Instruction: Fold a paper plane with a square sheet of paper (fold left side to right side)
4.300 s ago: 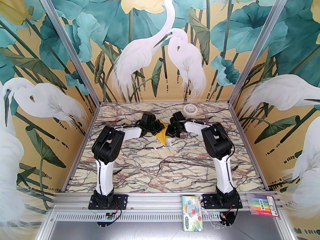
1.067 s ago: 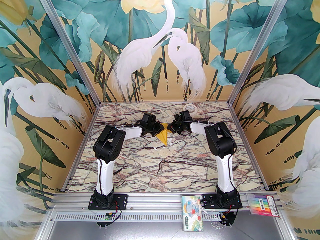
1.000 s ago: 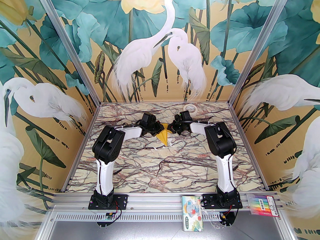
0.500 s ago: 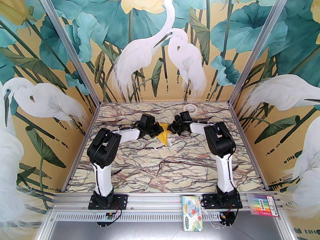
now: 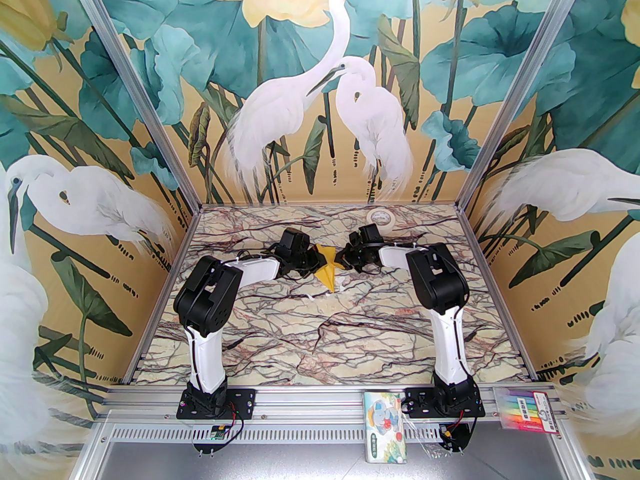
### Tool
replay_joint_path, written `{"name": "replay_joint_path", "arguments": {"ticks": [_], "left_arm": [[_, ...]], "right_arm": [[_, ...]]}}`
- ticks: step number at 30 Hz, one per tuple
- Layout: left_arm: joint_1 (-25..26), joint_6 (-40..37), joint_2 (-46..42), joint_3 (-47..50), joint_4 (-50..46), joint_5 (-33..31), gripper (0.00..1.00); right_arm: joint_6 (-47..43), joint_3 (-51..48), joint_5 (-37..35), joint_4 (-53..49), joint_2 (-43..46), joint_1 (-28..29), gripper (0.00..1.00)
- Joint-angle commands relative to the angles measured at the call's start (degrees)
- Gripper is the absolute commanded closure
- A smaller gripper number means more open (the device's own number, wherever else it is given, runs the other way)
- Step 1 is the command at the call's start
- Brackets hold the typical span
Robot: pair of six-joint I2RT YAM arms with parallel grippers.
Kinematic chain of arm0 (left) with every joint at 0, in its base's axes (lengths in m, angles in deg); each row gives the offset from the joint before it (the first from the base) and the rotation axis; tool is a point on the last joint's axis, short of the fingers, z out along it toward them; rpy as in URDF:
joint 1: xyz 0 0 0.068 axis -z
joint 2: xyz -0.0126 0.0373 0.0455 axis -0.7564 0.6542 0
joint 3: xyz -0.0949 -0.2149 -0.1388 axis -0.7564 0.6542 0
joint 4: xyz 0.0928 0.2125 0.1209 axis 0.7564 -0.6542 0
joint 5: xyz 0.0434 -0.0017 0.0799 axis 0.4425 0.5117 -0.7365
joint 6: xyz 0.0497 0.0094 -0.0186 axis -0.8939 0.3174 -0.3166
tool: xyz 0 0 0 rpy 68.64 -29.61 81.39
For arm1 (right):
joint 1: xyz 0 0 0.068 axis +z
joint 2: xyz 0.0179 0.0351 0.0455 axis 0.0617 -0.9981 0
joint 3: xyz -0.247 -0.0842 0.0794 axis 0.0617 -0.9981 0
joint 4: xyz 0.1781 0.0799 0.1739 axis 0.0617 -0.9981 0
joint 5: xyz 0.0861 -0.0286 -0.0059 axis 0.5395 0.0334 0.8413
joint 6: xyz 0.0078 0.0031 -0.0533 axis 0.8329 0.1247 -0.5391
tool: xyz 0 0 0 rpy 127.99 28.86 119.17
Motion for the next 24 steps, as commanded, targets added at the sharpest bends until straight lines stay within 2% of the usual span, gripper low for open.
{"name": "replay_joint_path", "arguments": {"ticks": [1, 8, 24], "left_arm": [[0.42, -1.30, -1.09, 0.77, -0.26, 1.51, 0.97], [1.33, -2.58, -0.19, 0.14, -0.84, 4.85, 0.97], [2.86, -4.61, 1.35, 2.33, -3.08, 6.12, 0.98]], "right_arm": [[-1.42, 1.22, -0.43, -0.62, -1.30, 0.27, 1.00], [-1.73, 1.67, -0.65, -1.15, -1.57, 0.26, 1.00], [-3.31, 2.38, -1.64, -3.76, -1.83, 0.72, 1.00]]}}
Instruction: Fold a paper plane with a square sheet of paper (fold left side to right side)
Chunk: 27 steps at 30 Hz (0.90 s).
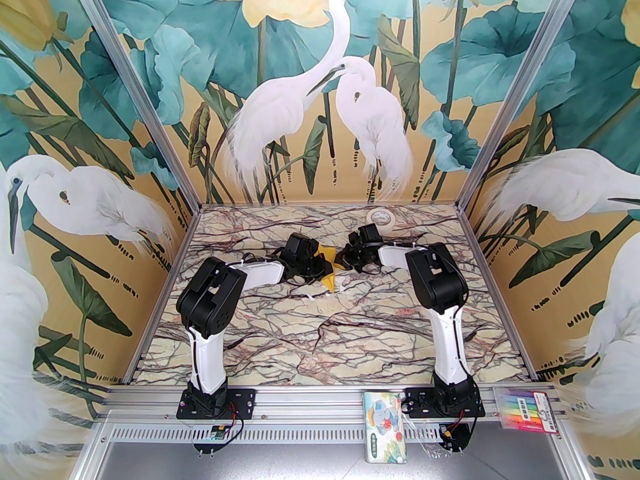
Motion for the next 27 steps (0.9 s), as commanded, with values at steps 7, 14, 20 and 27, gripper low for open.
{"name": "replay_joint_path", "arguments": {"ticks": [7, 14, 20, 27], "left_arm": [[0.09, -1.93, 2.10, 1.10, -1.81, 1.57, 0.97], [0.17, -2.20, 2.46, 1.62, -1.90, 1.61, 0.98], [0.17, -2.47, 2.81, 1.99, -2.15, 1.66, 0.97], [0.22, -2.56, 2.92, 2.11, -2.22, 1.65, 0.97]], "right_arm": [[-1.70, 1.94, -1.51, -2.63, -1.86, 0.84, 1.00], [-1.97, 2.31, -2.02, -3.51, -1.81, 0.91, 1.00], [-2.39, 2.65, -2.33, -4.36, -1.85, 1.00, 1.00], [-2.73, 3.13, -2.41, -4.85, -2.10, 1.16, 1.00]]}}
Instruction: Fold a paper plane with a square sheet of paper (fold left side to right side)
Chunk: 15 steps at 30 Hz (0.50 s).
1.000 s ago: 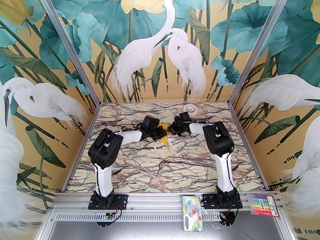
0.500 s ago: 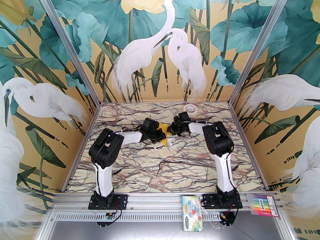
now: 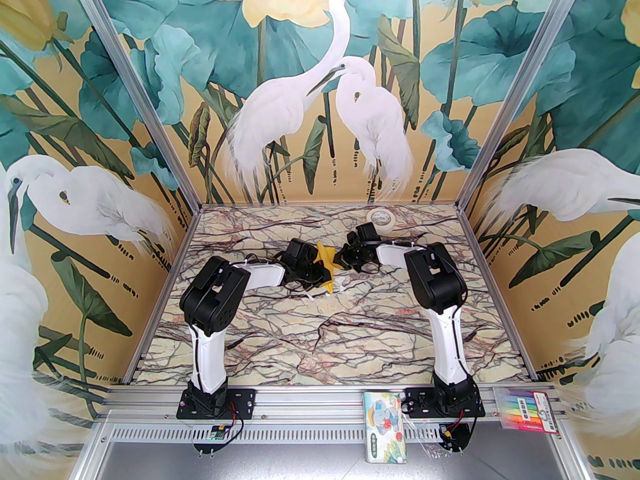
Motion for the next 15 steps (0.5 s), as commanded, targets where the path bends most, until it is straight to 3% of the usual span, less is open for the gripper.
{"name": "replay_joint_path", "arguments": {"ticks": [1, 15], "left_arm": [[0.25, -1.15, 1.37, 0.90, -0.91, 1.49, 0.97], [0.52, -1.04, 1.50, 0.85, 0.36, 2.37, 0.97]], "right_arm": [[-1.26, 1.19, -1.17, -1.76, -1.62, 0.47, 1.00], [-0.79, 1.61, -2.44, -2.01, -1.70, 0.46, 1.00]]}}
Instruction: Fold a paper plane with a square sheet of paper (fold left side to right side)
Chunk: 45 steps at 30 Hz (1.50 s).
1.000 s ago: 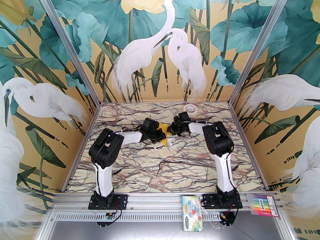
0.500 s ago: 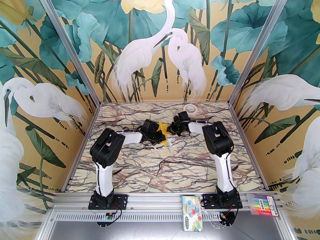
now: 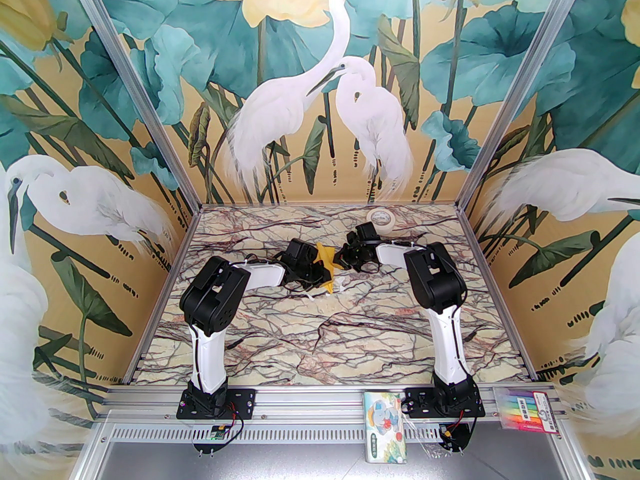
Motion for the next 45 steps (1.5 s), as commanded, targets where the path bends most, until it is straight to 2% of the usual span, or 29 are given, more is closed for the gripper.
{"name": "replay_joint_path", "arguments": {"ticks": [1, 19, 26, 31, 38, 45], "left_arm": [[0.50, -0.91, 1.57, 0.70, 0.34, 2.23, 0.97], [0.85, -1.21, 1.15, -0.28, -0.33, 2.08, 0.96], [0.19, -3.54, -2.95, -0.64, -4.45, -2.52, 0.96], [-1.81, -2.13, -3.66, 1.62, -2.73, -5.07, 0.97], [-2.39, -0.59, -0.90, 0.99, -3.02, -6.70, 0.98], [-2.32, -1.45, 1.43, -0.82, -7.16, -7.52, 1.00]], "right_arm": [[-0.76, 1.04, -2.39, -1.34, -1.52, 0.45, 1.00], [-1.22, 1.78, -3.03, -1.95, -1.35, 0.43, 1.00], [-1.63, 1.94, -3.04, -2.29, -1.09, 0.43, 1.00], [-2.21, 2.38, -3.21, -3.00, -0.73, 0.43, 1.00], [-2.42, 2.70, -3.15, -3.23, -0.84, 0.50, 1.00], [-2.98, 3.31, -3.44, -4.02, -1.14, 0.59, 1.00]]}}
